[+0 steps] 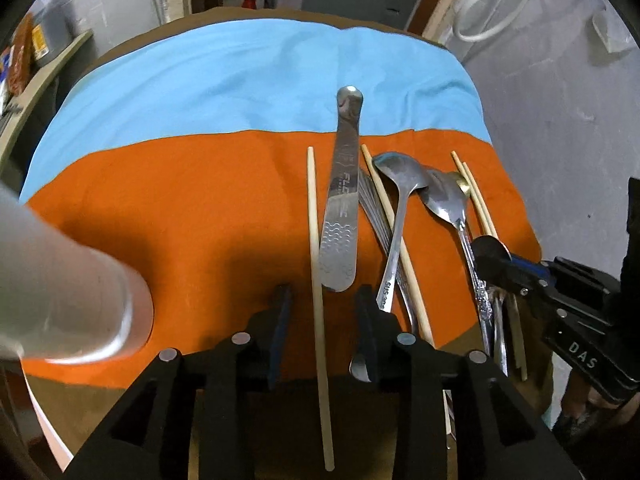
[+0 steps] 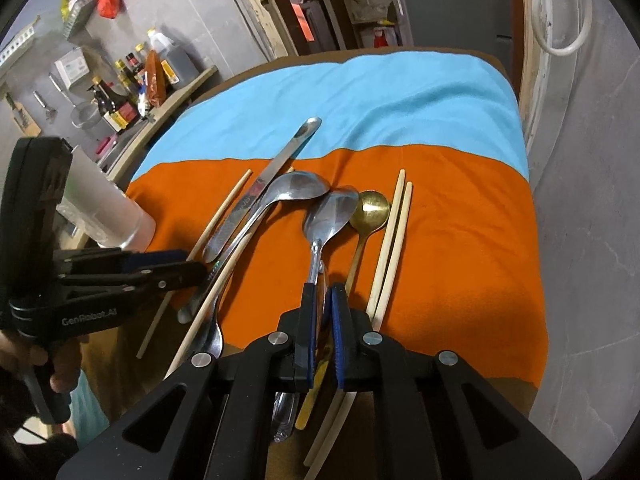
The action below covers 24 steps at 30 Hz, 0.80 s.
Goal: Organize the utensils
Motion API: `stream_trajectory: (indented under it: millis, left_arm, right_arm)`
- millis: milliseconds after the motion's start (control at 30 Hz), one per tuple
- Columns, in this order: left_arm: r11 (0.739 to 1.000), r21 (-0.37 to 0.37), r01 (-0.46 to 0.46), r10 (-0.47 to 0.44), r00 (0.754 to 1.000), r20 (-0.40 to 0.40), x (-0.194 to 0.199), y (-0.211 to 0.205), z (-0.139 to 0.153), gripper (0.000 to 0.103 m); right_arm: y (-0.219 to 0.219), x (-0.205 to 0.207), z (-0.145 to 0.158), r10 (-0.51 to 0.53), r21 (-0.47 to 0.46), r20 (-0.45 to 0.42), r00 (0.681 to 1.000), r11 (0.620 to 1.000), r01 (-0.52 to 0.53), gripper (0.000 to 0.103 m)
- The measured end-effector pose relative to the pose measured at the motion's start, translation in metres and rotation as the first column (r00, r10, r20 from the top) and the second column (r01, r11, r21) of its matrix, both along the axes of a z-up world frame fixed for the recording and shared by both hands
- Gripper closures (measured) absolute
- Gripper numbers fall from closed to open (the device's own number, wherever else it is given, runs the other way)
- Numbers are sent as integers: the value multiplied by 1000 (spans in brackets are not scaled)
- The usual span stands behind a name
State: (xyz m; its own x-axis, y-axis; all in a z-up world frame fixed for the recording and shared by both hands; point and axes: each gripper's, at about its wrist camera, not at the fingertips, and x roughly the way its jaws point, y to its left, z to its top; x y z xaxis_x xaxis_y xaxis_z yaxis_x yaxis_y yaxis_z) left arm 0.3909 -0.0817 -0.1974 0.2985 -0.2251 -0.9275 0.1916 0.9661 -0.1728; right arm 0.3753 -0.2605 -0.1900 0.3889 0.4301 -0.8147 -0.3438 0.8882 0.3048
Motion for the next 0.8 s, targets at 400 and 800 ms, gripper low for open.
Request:
stream_trajectory:
  millis: [400, 800]
  left_arm:
    - [995, -94, -33, 26, 997, -71, 10, 24, -4, 90]
    - [992, -128, 24, -18, 999, 50, -17, 20, 8, 101]
  right_arm:
    - [-7, 13, -3, -70, 59, -132, 989, 995, 79, 96]
    - [2, -9, 9, -184, -36, -51, 982, 983, 182, 101]
